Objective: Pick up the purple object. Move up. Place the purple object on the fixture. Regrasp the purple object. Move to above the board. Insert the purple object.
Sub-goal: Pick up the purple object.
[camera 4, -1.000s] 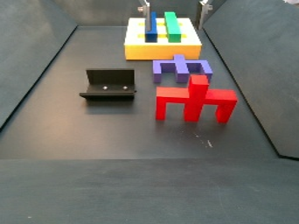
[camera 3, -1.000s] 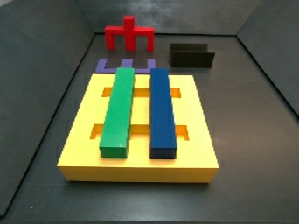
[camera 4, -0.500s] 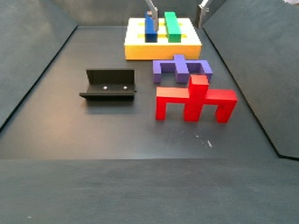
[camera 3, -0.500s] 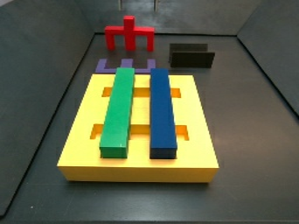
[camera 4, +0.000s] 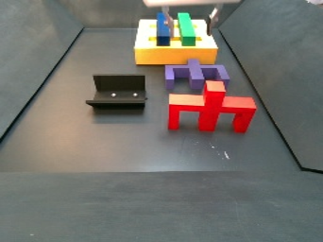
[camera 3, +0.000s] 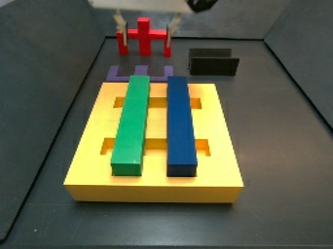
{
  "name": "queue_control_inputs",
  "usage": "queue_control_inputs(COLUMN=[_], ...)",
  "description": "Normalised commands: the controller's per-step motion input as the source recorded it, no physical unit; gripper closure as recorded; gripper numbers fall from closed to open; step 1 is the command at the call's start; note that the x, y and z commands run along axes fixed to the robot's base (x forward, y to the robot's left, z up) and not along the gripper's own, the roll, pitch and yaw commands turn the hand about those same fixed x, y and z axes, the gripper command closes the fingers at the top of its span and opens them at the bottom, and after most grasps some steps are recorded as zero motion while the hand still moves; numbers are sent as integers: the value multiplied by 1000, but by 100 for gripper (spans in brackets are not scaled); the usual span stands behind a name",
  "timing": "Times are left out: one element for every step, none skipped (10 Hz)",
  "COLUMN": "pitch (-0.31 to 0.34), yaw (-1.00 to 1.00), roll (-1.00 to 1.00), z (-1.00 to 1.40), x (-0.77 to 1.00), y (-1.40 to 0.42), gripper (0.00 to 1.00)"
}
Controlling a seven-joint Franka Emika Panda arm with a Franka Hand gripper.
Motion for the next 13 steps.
queue_control_inputs(pitch=[-89, -80, -67, -51, -50, -53, -44, -33, -36, -23, 0, 0, 0], yaw=[80, 17, 0, 0, 0, 0, 0, 0, 0, 0, 0, 0, 0], roll=[160, 124, 140, 119, 119, 127, 111, 51, 53, 30, 19, 31, 50], z=[-537, -551, -560, -511, -526, -531, -480, -391, -389, -377, -251, -214, -211], x=[-254, -154, -106, -66, -43, -20, 0, 0, -11, 0, 0, 0, 0], y=[-440, -271, -169, -129, -131, -131, -117, -20, 0, 0, 6, 0, 6], gripper=[0, 0, 0, 0, 0, 0, 0, 0, 0, 0, 0, 0, 0])
